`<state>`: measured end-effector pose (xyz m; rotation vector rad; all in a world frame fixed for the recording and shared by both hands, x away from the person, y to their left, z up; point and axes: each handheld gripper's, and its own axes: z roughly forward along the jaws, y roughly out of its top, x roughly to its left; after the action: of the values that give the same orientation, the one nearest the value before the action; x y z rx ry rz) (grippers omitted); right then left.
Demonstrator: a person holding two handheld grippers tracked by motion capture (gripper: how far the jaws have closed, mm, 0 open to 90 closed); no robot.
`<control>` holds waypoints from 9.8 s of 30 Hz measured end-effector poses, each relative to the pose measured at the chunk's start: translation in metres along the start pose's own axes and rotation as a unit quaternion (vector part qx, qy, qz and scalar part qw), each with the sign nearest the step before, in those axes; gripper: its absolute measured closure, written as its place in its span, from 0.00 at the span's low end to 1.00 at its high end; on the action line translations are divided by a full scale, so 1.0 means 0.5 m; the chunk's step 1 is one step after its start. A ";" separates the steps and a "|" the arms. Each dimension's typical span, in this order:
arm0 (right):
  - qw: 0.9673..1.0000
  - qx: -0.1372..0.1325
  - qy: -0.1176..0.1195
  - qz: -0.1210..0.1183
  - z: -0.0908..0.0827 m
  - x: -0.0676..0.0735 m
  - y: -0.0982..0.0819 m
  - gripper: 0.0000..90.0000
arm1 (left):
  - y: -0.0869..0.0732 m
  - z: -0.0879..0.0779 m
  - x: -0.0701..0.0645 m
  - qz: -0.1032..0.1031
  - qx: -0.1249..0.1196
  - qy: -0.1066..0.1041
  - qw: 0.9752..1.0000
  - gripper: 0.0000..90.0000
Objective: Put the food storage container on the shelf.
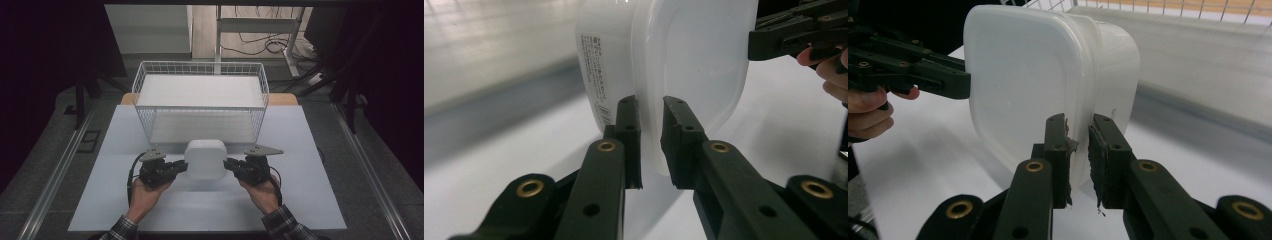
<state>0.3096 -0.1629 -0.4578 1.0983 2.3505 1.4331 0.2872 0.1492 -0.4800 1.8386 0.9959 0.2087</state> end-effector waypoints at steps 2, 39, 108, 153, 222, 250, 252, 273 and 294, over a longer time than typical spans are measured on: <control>1.000 -0.002 -0.001 0.003 0.012 -0.010 0.009 0.87 | 0.009 0.005 0.008 0.000 -0.002 0.006 1.000 0.88; 0.998 0.023 -0.037 0.035 0.164 -0.116 0.090 0.80 | 0.063 0.112 0.141 -0.057 -0.003 0.036 0.998 0.81; 0.996 0.057 -0.016 -0.061 0.251 -0.039 0.057 0.99 | -0.134 -0.053 -0.016 0.085 -0.021 0.079 0.993 0.03; 0.995 0.051 -0.057 -0.068 0.299 -0.080 0.104 0.92 | -0.137 -0.050 -0.002 0.057 -0.018 0.044 0.997 0.05; 0.989 0.075 0.006 -0.130 0.169 -0.012 0.033 0.00 | -0.141 -0.039 0.005 0.039 0.008 0.005 0.999 0.05; 0.991 0.065 0.001 -0.121 0.071 0.009 -0.032 0.00 | -0.141 -0.029 0.000 0.043 0.026 -0.004 0.999 0.03; 0.990 0.067 0.001 -0.122 0.068 0.007 -0.037 0.00 | -0.141 -0.029 -0.001 0.044 0.029 -0.004 0.999 0.03; 0.991 0.049 -0.018 -0.123 -0.010 0.003 -0.082 0.00 | -0.152 -0.073 0.015 0.044 0.027 0.038 0.998 0.03; 0.994 0.020 -0.052 -0.092 -0.110 -0.035 -0.124 0.00 | -0.173 -0.122 0.019 0.056 0.031 0.077 0.995 0.03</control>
<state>0.2642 -0.2291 -0.4842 0.9133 2.3476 1.2388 0.2135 0.2122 -0.5242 1.9606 1.0165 0.3969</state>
